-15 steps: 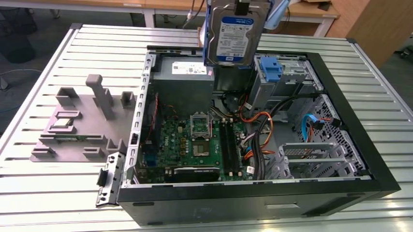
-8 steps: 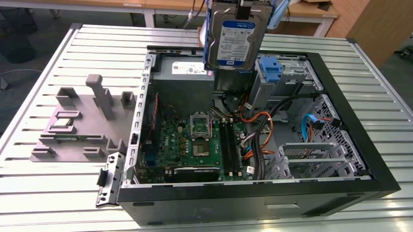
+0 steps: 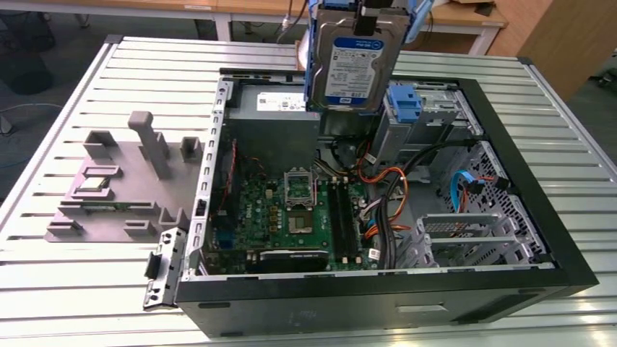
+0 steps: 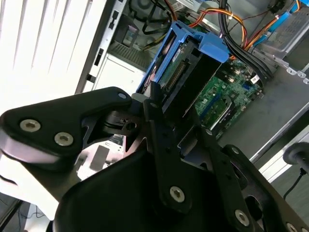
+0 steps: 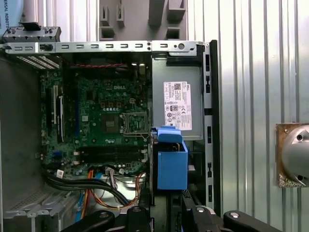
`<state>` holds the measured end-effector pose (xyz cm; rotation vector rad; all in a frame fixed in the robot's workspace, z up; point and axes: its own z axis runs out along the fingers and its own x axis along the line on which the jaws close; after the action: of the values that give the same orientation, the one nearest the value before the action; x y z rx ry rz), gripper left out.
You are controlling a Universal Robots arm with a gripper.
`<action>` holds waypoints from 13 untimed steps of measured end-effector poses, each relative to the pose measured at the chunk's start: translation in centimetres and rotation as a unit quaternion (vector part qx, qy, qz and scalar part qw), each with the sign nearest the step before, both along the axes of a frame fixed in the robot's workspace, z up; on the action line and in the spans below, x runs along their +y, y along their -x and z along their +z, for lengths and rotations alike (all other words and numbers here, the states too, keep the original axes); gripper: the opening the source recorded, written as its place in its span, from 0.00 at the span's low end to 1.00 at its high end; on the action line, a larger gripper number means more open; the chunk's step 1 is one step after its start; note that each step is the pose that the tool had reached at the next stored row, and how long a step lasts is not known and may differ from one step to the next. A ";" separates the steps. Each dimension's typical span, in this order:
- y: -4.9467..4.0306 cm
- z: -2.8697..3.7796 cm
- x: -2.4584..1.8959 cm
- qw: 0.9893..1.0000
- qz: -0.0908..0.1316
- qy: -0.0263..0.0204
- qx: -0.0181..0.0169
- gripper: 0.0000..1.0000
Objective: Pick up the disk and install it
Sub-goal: 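Pick up the disk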
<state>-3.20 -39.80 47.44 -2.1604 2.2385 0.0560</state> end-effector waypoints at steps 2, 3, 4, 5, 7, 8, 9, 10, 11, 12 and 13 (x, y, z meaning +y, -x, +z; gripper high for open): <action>0.00 -0.01 -0.38 1.000 0.000 0.000 0.000 0.35; 0.00 -0.01 -0.56 1.000 0.000 0.000 0.000 0.35; 0.00 -0.01 -0.76 1.000 0.000 0.000 0.000 0.35; 0.00 -0.01 -0.94 1.000 0.000 0.000 0.000 0.35; 0.00 -0.01 -1.29 1.000 0.000 0.000 0.000 0.35; 0.00 -0.01 -1.46 1.000 0.000 0.000 0.000 0.35; 0.00 -0.01 -1.64 1.000 0.000 0.000 0.000 0.35; 0.00 -0.01 -1.82 1.000 0.000 0.000 0.000 0.35; 0.00 -0.01 -2.00 1.000 0.000 0.000 0.000 0.35; 0.00 0.00 -2.18 1.000 0.000 0.000 0.000 0.35; 0.00 0.00 -2.33 1.000 0.000 0.000 0.000 0.35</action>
<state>-3.20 -42.13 47.44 -2.1605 2.2384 0.0560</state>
